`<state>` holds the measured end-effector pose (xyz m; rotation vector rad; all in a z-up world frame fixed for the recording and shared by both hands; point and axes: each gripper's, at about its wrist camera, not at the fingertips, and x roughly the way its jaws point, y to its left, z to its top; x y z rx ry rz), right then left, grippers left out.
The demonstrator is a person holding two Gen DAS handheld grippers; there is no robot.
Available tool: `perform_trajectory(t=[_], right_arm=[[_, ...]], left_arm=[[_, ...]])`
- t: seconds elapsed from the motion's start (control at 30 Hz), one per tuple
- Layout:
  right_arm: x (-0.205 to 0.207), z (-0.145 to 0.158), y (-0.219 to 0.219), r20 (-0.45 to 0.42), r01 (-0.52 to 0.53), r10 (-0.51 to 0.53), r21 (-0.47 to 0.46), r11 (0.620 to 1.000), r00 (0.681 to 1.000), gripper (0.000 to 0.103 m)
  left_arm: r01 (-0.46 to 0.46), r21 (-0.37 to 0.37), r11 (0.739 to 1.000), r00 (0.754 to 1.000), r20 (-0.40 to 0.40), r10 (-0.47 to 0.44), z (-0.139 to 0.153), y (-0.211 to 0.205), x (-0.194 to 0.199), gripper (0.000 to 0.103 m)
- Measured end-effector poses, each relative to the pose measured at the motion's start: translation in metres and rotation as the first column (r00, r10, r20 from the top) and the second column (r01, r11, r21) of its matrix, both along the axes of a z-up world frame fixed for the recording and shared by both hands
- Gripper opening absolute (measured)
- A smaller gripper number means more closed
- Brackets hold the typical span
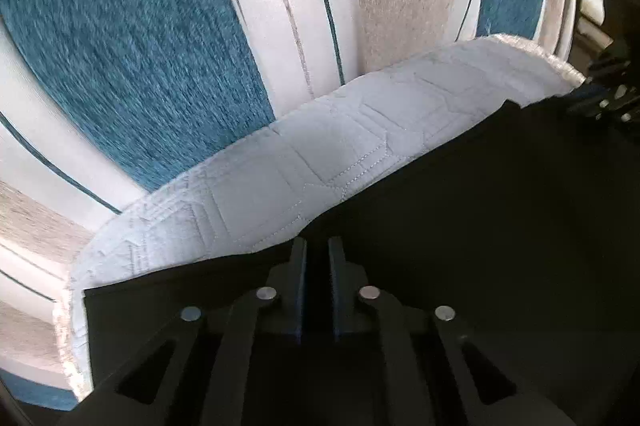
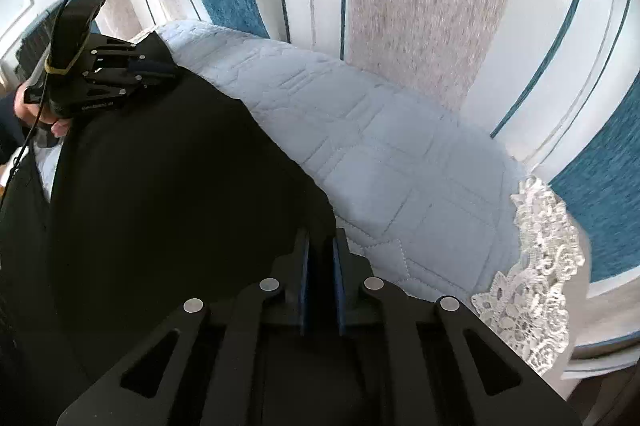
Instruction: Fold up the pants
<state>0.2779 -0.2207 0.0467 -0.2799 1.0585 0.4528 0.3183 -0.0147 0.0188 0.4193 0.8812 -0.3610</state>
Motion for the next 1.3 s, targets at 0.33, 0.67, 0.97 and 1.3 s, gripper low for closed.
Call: perform_trajectory(t=[0.33,0.67,0.97,1.3], right_arm=[[-0.067,0.072,0.0,0.167,0.034,-0.042,0.052,0.998,0.985,0.009],[-0.212,0.1,0.029,0.24,0.013,-0.047,0.141,0.99,0.97,0.009],[-0.296,0.028,0.024,0.052,0.158,-0.174,0.225,0.961,0.983,0.01],[-0.341,0.029,0.017,-0.011,0.347,-0.369,0.366,0.864,0.929,0.042]], left_arm=[[-0.09,-0.11,0.99,0.992,0.084,0.099,0.059,0.028,-0.061,0.006],[-0.122,-0.285,0.951,0.976,0.137,0.167,0.097,0.063,-0.215,0.006],[-0.222,-0.364,0.905,0.974,-0.036,0.225,0.032,0.07,-0.304,0.007],[-0.358,-0.417,0.836,0.931,-0.095,0.352,0.035,0.105,-0.333,0.01]])
